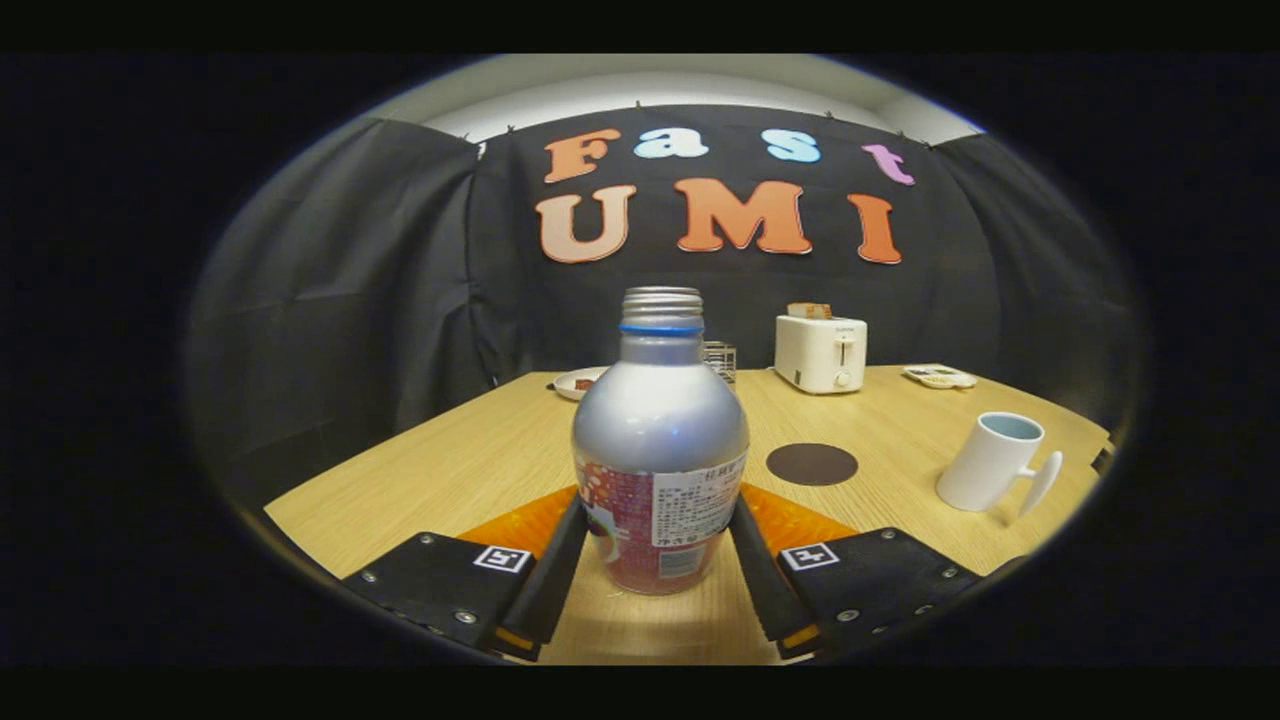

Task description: Take the bottle from table, then pour the juice into the cup, finally place the bottle on the coaster

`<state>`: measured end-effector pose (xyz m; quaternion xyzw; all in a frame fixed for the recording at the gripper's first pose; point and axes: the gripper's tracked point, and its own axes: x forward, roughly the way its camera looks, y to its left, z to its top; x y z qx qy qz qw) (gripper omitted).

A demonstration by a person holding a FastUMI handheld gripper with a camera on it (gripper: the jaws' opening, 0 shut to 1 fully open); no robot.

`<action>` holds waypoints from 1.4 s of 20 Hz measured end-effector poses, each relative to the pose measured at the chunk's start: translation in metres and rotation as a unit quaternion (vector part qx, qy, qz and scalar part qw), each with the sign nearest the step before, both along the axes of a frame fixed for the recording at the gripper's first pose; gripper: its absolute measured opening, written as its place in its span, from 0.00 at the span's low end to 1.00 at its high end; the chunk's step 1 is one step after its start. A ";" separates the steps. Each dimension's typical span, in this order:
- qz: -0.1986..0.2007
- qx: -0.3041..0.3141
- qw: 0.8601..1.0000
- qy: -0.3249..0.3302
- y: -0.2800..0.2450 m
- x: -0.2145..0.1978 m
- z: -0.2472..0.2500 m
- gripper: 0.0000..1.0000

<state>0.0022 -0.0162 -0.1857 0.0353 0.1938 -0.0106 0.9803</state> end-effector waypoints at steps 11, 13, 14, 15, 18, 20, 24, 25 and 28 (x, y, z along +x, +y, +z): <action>-0.049 0.188 0.981 -0.019 -0.029 0.029 0.021 0.75; -0.059 0.225 0.972 -0.022 -0.036 0.034 0.024 0.74; -0.068 0.243 0.967 -0.024 -0.041 0.036 0.024 0.74; -0.076 0.261 0.962 -0.026 -0.046 0.038 0.025 0.74; -0.106 0.322 0.940 -0.035 -0.059 0.045 0.026 0.74; -0.126 0.361 0.923 -0.041 -0.068 0.047 0.027 0.74; -0.161 0.423 0.890 -0.045 -0.083 0.048 0.023 0.74; -0.167 0.437 0.883 -0.045 -0.085 0.049 0.022 0.74; -0.183 0.480 0.856 -0.052 -0.095 0.049 0.025 0.74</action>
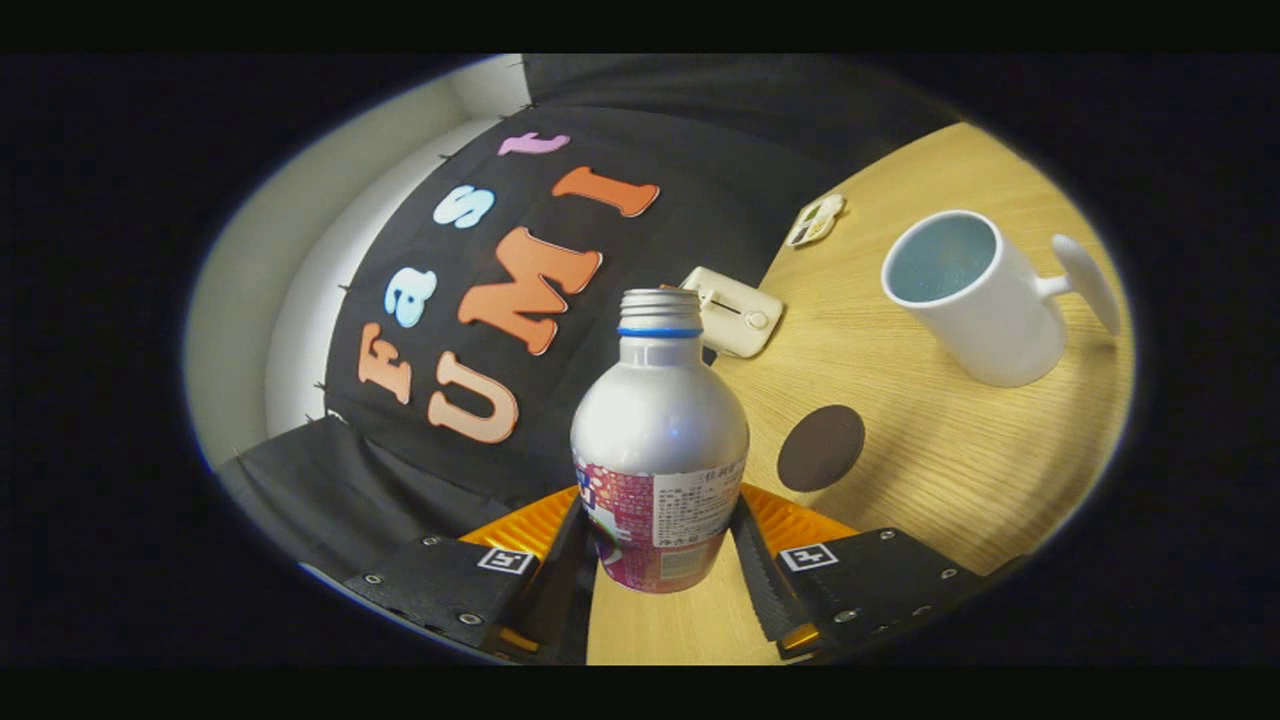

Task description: Take the bottle from table, then pour the juice into the cup, finally place the bottle on the coaster

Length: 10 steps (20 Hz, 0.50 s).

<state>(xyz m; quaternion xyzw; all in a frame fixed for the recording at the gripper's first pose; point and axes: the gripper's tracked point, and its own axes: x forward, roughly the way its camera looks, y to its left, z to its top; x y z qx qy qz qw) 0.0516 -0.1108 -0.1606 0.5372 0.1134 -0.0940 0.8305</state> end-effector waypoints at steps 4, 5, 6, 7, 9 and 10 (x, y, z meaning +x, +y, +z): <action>-0.029 0.066 0.997 -0.011 -0.013 -0.003 -0.001 0.74; -0.039 0.083 0.996 -0.016 -0.017 -0.004 0.002 0.74; -0.047 0.099 0.994 -0.020 -0.023 -0.004 0.004 0.74; -0.056 0.113 0.992 -0.023 -0.027 -0.003 0.004 0.74; -0.070 0.138 0.988 -0.023 -0.032 0.005 0.005 0.74; -0.076 0.150 0.986 -0.023 -0.031 0.005 0.007 0.74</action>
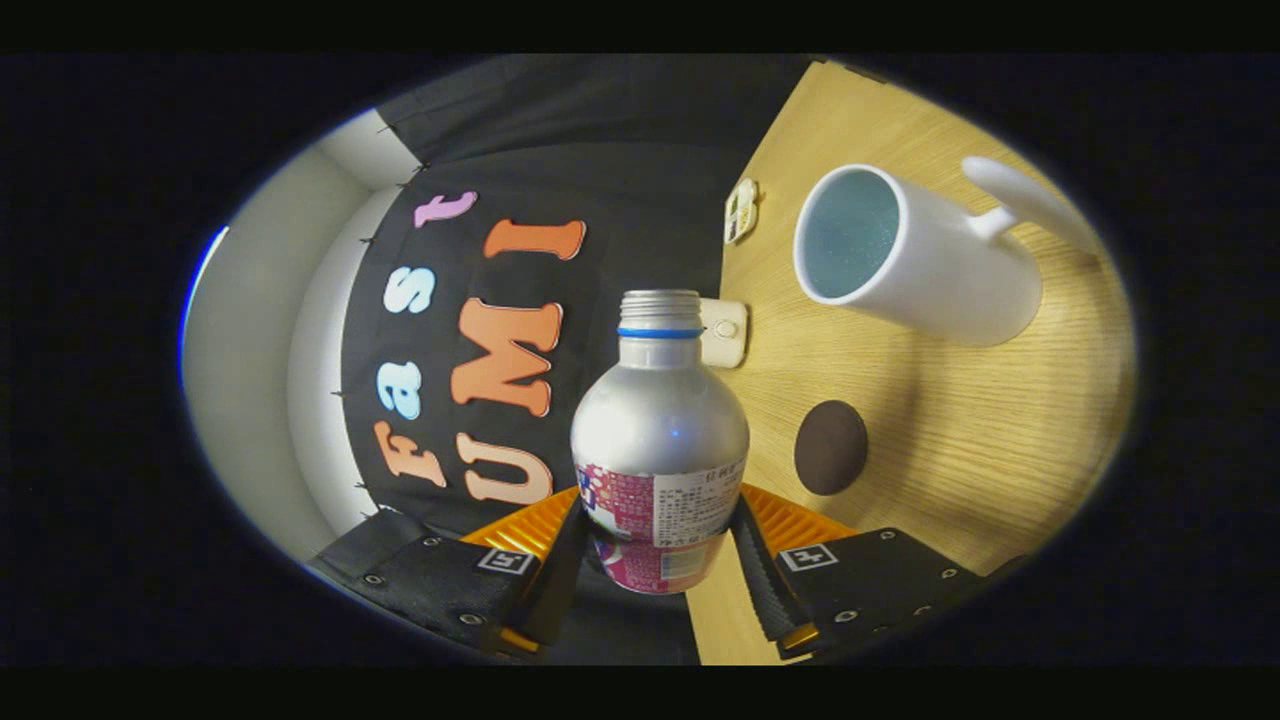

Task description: Take the bottle from table, then pour the juice into the cup, finally place the bottle on the coaster

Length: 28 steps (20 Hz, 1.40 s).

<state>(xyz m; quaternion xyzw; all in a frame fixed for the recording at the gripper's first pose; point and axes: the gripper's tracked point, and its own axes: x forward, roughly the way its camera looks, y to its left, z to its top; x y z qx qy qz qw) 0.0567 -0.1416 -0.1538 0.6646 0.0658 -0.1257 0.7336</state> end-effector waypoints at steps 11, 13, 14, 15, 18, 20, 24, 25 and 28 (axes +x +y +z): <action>-0.055 0.117 0.991 -0.032 -0.027 0.009 0.017 0.74; -0.065 0.138 0.987 -0.041 -0.032 0.011 0.021 0.74; -0.069 0.145 0.986 -0.044 -0.033 0.011 0.023 0.74; -0.071 0.149 0.985 -0.045 -0.034 0.011 0.023 0.74; -0.078 0.162 0.982 -0.049 -0.037 0.009 0.024 0.74; -0.083 0.169 0.981 -0.052 -0.041 0.007 0.025 0.74; -0.093 0.181 0.977 -0.062 -0.048 0.005 0.029 0.74; -0.096 0.183 0.976 -0.064 -0.050 0.004 0.030 0.74; -0.102 0.189 0.974 -0.070 -0.055 0.005 0.032 0.74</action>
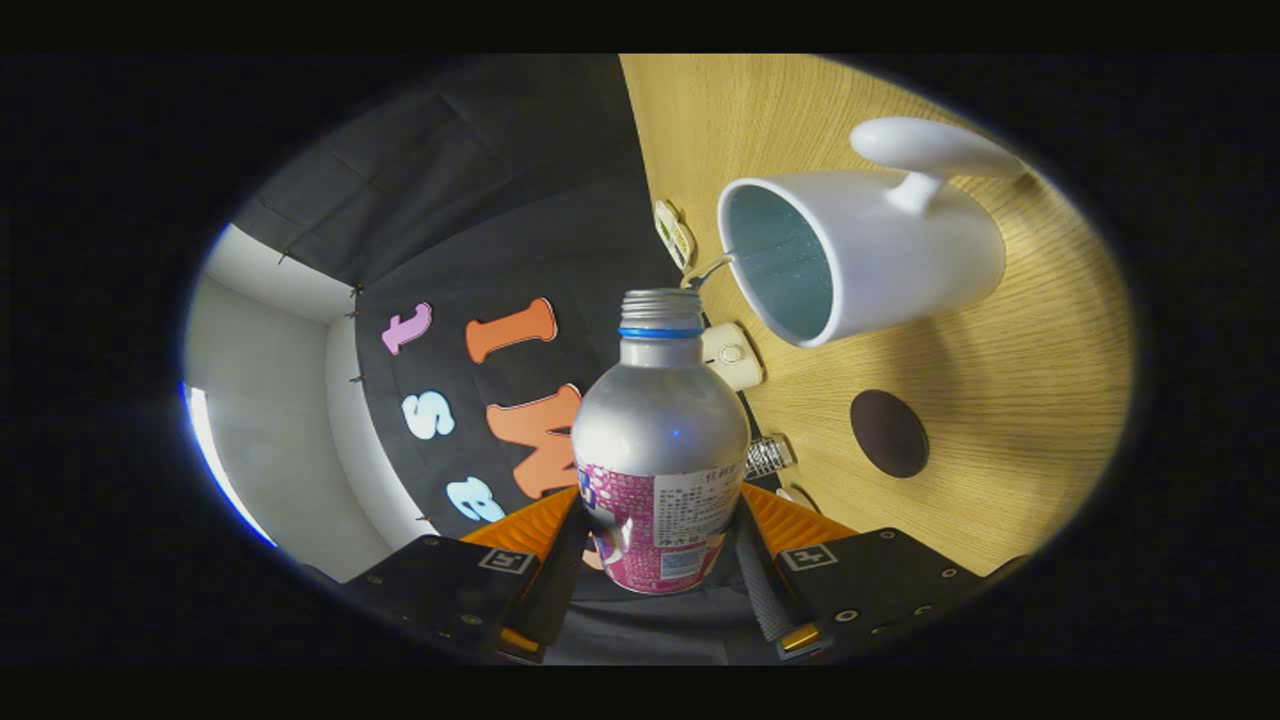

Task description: Take the bottle from table, then pour the juice into the cup, finally place the bottle on the coaster

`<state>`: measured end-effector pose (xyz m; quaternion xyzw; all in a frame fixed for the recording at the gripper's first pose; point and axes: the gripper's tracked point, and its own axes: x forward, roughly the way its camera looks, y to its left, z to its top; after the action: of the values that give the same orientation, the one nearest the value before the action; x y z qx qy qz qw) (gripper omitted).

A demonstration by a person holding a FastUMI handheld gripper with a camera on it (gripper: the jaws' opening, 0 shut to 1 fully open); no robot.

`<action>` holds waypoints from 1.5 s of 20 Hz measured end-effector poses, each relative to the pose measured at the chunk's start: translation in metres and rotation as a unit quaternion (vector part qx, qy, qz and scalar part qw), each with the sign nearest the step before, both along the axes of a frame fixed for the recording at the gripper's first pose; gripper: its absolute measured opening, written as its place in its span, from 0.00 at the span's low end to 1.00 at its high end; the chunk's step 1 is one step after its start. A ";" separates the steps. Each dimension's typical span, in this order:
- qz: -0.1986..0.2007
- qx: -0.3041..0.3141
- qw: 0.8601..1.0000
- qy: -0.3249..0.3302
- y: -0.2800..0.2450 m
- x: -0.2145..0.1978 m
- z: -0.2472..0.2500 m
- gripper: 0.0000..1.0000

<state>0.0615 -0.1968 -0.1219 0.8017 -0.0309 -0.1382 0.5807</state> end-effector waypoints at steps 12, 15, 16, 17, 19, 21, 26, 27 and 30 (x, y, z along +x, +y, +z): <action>-0.013 0.033 0.999 -0.030 -0.001 0.003 0.011 0.74; -0.015 0.044 0.998 -0.038 0.000 0.002 0.015 0.74; -0.015 0.048 0.998 -0.041 0.000 0.004 0.017 0.74; -0.016 0.051 0.998 -0.043 0.001 0.004 0.018 0.74; -0.015 0.054 0.997 -0.045 0.001 0.004 0.018 0.74; -0.017 0.060 0.997 -0.048 0.000 0.005 0.019 0.74; -0.020 0.072 0.996 -0.057 -0.001 0.004 0.021 0.74; -0.023 0.078 0.995 -0.058 -0.001 0.003 0.021 0.74; -0.028 0.088 0.993 -0.066 -0.002 0.003 0.024 0.74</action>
<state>0.0649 -0.1991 -0.0980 0.8561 -0.0796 -0.1035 0.4999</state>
